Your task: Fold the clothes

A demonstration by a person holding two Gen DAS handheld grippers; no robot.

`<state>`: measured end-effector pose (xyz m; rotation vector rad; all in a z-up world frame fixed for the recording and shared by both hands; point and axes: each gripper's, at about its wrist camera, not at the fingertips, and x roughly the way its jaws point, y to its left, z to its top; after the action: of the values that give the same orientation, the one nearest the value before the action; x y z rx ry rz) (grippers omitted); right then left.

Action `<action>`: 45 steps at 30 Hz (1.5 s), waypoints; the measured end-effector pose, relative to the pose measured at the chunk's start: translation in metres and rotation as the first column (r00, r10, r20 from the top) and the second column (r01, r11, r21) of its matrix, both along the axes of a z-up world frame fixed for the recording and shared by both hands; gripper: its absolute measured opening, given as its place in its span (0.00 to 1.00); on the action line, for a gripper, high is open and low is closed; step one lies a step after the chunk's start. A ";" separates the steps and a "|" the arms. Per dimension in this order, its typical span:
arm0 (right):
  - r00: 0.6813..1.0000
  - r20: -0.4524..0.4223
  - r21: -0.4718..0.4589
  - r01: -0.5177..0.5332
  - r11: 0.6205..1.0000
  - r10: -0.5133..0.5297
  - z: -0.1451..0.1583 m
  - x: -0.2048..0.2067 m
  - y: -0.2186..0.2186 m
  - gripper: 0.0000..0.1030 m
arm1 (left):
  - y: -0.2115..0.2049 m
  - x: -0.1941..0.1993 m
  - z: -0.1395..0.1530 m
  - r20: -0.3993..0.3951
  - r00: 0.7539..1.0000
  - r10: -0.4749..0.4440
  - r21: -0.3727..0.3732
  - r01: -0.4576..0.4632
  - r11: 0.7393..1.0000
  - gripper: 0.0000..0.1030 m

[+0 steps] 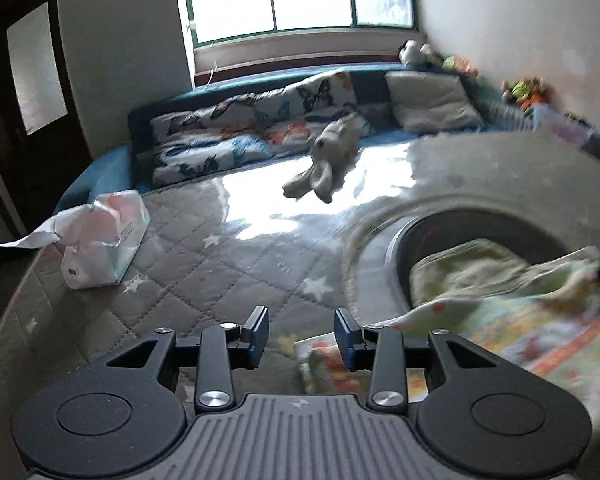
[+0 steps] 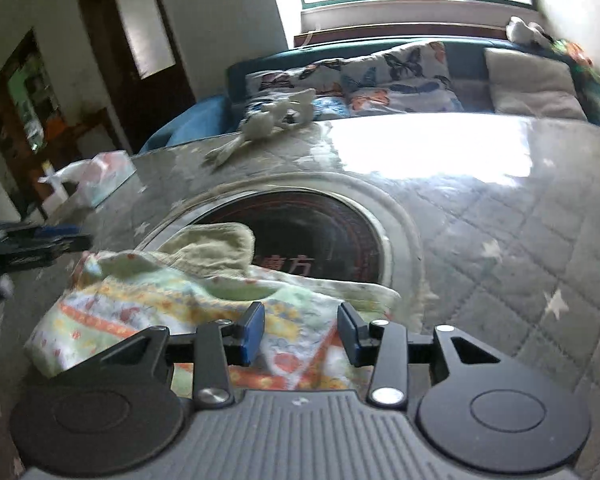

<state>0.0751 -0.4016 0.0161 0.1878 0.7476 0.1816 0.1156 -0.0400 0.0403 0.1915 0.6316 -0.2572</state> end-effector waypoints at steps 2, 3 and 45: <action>1.000 -0.007 0.011 0.022 1.000 -0.022 -0.005 0.003 -0.003 0.39 | -0.003 -0.013 0.008 0.012 0.999 -0.034 -0.028 0.034 0.999 0.38; 1.000 -0.011 0.016 0.029 0.999 -0.029 -0.007 0.004 -0.004 0.39 | -0.006 -0.019 0.011 0.012 0.998 -0.058 -0.041 0.058 0.997 0.38; 0.995 0.040 -0.068 -0.089 0.994 0.091 -0.007 0.037 0.067 0.19 | -0.046 0.033 -0.035 -0.158 0.983 -0.096 -0.195 0.065 0.979 0.40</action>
<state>0.1118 -0.3345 0.0088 0.0875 0.7186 0.2457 0.1486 -0.0858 0.0048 0.0117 0.7618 -0.4132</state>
